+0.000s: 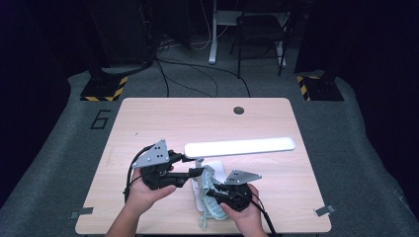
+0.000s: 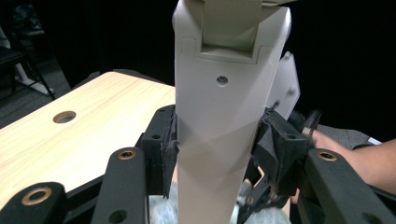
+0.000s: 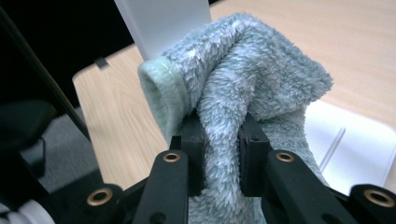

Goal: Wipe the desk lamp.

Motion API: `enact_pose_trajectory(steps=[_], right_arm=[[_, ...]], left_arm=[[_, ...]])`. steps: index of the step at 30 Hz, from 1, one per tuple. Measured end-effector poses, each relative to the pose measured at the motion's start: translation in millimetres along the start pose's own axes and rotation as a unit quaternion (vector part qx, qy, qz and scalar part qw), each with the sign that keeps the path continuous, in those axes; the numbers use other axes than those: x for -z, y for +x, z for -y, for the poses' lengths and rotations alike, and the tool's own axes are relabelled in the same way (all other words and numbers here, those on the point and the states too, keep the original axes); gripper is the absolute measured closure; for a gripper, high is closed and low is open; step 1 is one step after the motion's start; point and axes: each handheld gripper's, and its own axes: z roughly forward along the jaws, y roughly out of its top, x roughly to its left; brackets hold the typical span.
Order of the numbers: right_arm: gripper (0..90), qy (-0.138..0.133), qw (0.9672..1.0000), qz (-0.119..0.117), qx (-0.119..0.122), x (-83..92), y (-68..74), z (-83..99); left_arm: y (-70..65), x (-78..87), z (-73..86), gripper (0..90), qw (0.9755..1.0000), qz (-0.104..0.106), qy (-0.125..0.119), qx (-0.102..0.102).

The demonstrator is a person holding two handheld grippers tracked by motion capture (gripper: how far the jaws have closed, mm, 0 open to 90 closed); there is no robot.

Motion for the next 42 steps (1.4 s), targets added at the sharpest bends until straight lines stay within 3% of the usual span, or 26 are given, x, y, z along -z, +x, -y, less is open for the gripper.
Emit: enact_pose_trajectory(steps=[7, 11, 16, 24, 31, 34, 38, 42], right_arm=[[76.5, 0.054, 0.9983, 0.017, 0.009, -19.3, -6.7, 27.2], [76.3, 0.057, 0.9981, 0.024, 0.008, -22.2, -10.8, 34.5], [75.5, 0.054, 0.9979, 0.037, 0.007, -12.5, -15.2, 32.8], [75.2, 0.011, 0.9976, 0.068, -0.011, 27.6, -26.1, 28.6], [75.0, -0.046, 0.9943, 0.092, -0.027, 63.1, -33.2, 20.4], [75.0, -0.057, 0.9939, 0.092, -0.023, 70.7, -34.3, 15.5], [74.9, -0.061, 0.9944, 0.085, -0.01, 77.1, -32.5, 8.5], [74.4, -0.072, 0.9938, 0.084, -0.012, 83.5, -27.3, -0.4]], left_arm=[[0.0, -0.2, 0.9, 52.1, 1.0, -0.001, -0.003, 0.002], [0.3, 0.4, 1.3, 51.7, 1.0, -0.002, -0.005, 0.008], [3.2, 1.3, 4.8, 49.6, 0.9997, 0.009, -0.009, 0.019], [3.7, -5.5, 17.1, 46.1, 0.9998, 0.015, 0.011, 0.008], [8.6, -15.1, 35.0, 44.0, 0.9995, 0.017, 0.027, 0.006], [7.5, -21.6, 42.2, 44.1, 0.9994, 0.017, 0.025, 0.016], [4.6, -30.5, 56.0, 43.9, 0.9992, 0.009, 0.039, 0.006], [7.4, -35.4, 73.7, 43.7, 0.9984, 0.009, 0.054, 0.012]])
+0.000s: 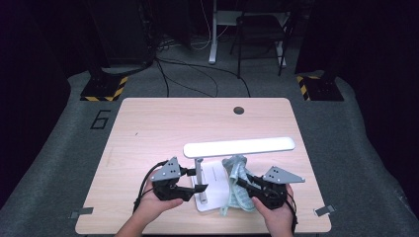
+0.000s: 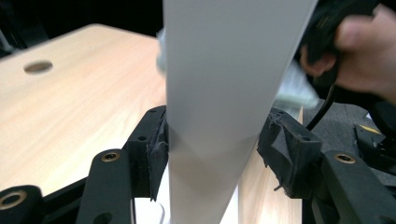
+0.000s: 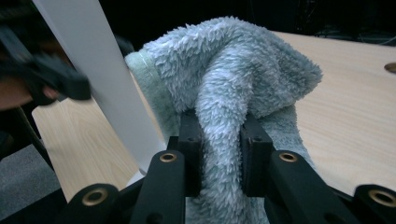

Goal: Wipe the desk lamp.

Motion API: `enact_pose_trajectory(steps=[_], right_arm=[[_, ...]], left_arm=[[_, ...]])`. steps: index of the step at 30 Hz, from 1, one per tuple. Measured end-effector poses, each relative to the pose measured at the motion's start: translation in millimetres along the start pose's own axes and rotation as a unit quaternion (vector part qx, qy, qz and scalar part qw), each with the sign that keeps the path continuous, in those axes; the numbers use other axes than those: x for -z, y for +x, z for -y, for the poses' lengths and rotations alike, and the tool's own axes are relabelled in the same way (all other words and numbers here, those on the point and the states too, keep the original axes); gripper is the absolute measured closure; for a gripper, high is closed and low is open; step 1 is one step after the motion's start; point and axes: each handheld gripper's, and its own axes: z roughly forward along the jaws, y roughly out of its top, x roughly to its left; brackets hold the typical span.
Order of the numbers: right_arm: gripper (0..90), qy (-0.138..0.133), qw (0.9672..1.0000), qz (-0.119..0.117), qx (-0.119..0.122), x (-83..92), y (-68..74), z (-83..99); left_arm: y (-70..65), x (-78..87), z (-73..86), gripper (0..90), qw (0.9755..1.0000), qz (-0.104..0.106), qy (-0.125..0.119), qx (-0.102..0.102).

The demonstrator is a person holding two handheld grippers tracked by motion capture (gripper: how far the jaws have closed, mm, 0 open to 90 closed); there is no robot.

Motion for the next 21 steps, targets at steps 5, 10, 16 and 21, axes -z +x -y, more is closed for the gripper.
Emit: enact_pose_trajectory(steps=[5, 10, 16, 21], right_arm=[[73.8, -0.01, 0.9999, 0.006, 0.01, 7.4, 4.3, -14.0], [73.2, -0.019, 0.9998, -0.005, 0.005, 7.9, 6.8, -19.8], [73.0, -0.022, 0.9995, -0.019, 0.015, 6.4, 12.2, -25.5], [73.1, -0.023, 0.9989, -0.024, 0.032, 10.5, 23.3, -38.5]], left_arm=[[4.9, -11.3, 17.9, 44.0, 0.9999, -0.003, 0.009, 0.012], [7.3, -14.0, 26.3, 48.1, 0.9999, 0.005, 0.003, 0.015], [7.6, -17.1, 33.5, 47.8, 0.9999, 0.005, 0.001, 0.015], [6.1, -19.7, 39.0, 49.9, 1.0, -0.001, -0.001, 0.006]])
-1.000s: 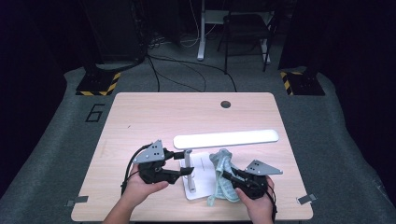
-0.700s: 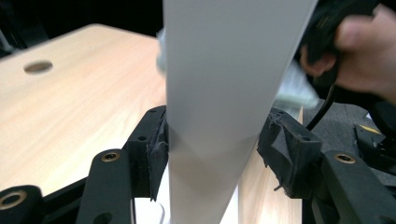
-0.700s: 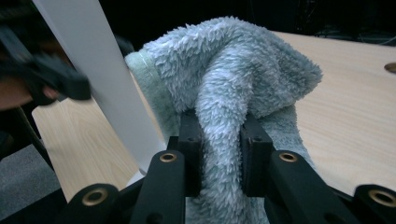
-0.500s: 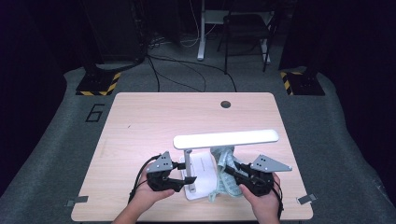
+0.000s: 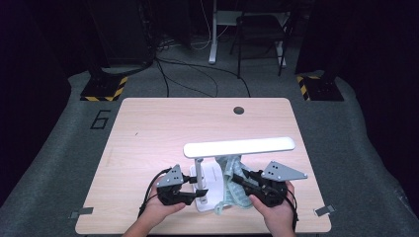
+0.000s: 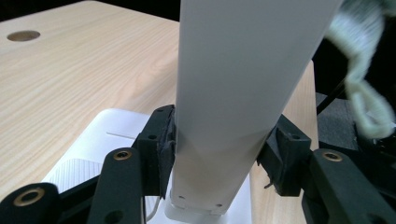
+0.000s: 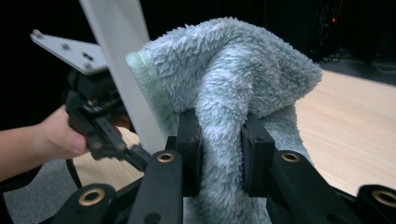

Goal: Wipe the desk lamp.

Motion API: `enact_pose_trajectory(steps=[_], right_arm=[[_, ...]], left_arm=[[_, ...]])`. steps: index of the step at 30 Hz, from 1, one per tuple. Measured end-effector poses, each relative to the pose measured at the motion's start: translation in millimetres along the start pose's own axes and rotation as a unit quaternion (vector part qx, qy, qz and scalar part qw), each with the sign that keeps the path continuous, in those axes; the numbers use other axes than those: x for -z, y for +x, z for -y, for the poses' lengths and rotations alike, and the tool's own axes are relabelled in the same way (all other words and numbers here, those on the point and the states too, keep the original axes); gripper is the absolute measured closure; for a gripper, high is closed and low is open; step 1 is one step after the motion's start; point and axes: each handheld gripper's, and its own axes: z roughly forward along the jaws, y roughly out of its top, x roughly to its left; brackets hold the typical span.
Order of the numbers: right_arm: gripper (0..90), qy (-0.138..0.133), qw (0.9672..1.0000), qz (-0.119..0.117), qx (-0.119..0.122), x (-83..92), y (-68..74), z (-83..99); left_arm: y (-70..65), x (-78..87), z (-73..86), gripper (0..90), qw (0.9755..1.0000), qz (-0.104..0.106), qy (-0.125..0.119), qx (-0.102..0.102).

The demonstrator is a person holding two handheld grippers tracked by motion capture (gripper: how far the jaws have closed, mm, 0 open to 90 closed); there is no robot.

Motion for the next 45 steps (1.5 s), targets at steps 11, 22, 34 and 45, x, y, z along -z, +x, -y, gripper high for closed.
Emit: enact_pose_trajectory(steps=[11, 22, 34, 45], right_arm=[[73.9, -0.003, 0.9975, -0.037, 0.06, -16.0, 36.9, -36.3], [74.8, 0.02, 0.9963, -0.048, 0.068, -39.3, 42.9, -28.0], [75.9, -0.039, 0.9948, -0.071, 0.062, -22.8, 46.6, -43.4], [76.4, -0.054, 0.9942, -0.073, 0.057, -22.9, 47.5, -43.7]], left_arm=[[-3.5, -0.9, 1.2, 51.1, 0.9999, -0.014, -0.004, -0.009], [-4.2, -0.9, 0.7, 51.2, 0.9999, -0.015, -0.003, -0.007], [-7.1, -3.4, -0.4, 51.4, 0.9995, -0.029, -0.004, -0.005], [-9.1, -4.2, -1.3, 51.7, 0.9994, -0.034, -0.003, -0.009]])
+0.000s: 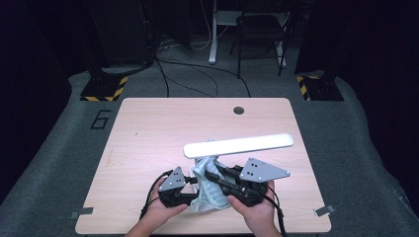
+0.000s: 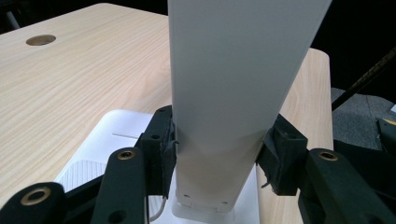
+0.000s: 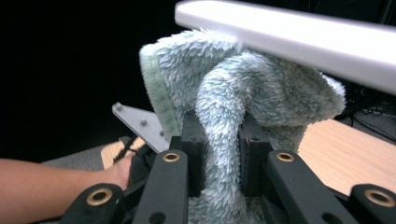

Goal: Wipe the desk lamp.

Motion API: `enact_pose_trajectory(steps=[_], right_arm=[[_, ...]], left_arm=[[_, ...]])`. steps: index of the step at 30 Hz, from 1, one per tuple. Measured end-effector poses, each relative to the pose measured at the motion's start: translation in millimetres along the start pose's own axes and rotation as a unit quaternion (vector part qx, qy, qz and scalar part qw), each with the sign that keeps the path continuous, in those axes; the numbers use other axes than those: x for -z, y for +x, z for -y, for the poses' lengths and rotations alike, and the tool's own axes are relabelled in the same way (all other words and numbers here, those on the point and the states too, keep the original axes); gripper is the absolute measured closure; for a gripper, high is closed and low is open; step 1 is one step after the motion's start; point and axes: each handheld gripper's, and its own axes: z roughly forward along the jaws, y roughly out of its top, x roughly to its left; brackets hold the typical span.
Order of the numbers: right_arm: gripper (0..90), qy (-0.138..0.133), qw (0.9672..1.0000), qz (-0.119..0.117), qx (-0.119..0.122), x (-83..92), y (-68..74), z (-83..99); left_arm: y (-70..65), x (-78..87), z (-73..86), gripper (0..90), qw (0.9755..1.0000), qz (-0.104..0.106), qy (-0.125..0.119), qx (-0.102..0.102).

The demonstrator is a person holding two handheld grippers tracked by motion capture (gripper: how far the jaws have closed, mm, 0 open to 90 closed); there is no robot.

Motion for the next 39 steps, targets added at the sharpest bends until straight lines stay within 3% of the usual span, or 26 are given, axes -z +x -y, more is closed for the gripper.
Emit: enact_pose_trajectory(steps=[7, 15, 27, 39], right_arm=[[76.4, 0.04, 0.9992, 0.005, -0.003, -10.6, -4.3, 16.1], [76.4, 0.051, 0.9987, 0.005, -0.006, -12.8, -7.6, 22.8], [76.4, -0.016, 0.9998, 0.006, -0.006, 0.7, -5.4, 0.2], [76.5, -0.035, 0.9987, 0.037, -0.005, 12.0, -7.7, 3.6]], left_arm=[[2.0, 1.8, -0.4, 51.7, 0.9999, 0.005, 0.01, -0.004], [1.8, 1.1, -0.2, 51.6, 0.9999, 0.008, 0.008, -0.003], [0.5, -0.4, 0.3, 51.6, 1.0, 0.002, 0.0, 0.002], [0.5, -0.7, 0.8, 51.5, 1.0, 0.001, -0.001, 0.004]])
